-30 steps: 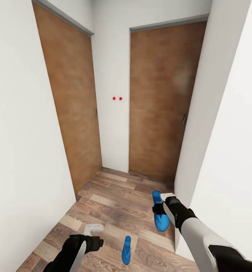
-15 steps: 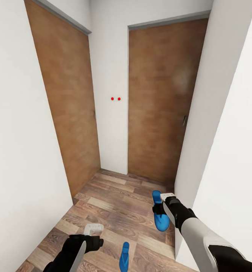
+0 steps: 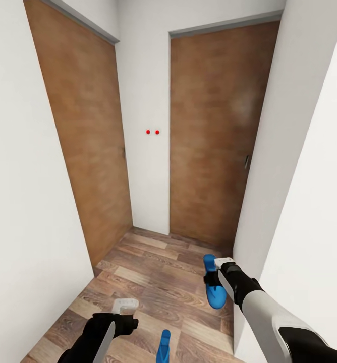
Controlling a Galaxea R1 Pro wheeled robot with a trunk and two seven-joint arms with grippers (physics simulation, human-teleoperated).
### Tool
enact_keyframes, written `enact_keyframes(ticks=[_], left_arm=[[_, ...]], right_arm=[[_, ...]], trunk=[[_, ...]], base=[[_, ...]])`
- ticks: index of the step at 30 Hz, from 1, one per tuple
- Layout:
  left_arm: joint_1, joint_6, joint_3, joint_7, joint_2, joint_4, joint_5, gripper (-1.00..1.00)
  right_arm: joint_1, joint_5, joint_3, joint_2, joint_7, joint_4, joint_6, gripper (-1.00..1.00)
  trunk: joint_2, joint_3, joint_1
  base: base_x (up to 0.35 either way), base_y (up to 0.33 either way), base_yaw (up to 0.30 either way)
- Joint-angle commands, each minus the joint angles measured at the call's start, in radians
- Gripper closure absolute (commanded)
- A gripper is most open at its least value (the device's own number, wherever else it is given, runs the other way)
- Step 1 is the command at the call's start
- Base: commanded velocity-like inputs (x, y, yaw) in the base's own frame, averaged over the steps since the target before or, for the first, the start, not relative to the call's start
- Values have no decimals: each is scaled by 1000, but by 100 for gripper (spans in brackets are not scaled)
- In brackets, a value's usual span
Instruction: In the bedroom, move the book from the bed onto either nightstand, and place the two sandals side by side next to the bed.
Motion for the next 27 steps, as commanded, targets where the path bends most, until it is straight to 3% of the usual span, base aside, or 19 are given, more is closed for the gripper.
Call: enact_keyframes(ticks=[1, 27], left_arm=[[0, 4, -1, 8, 0, -1, 9, -100], [0, 5, -1, 8, 0, -1, 8, -100]], right_arm=[[0, 8, -8, 1, 0, -2, 4, 100], [0, 8, -8, 2, 0, -2, 4, 100]], trunk=[[-1, 0, 1], [-1, 0, 1]], base=[[107, -116, 0], [99, -149, 0]])
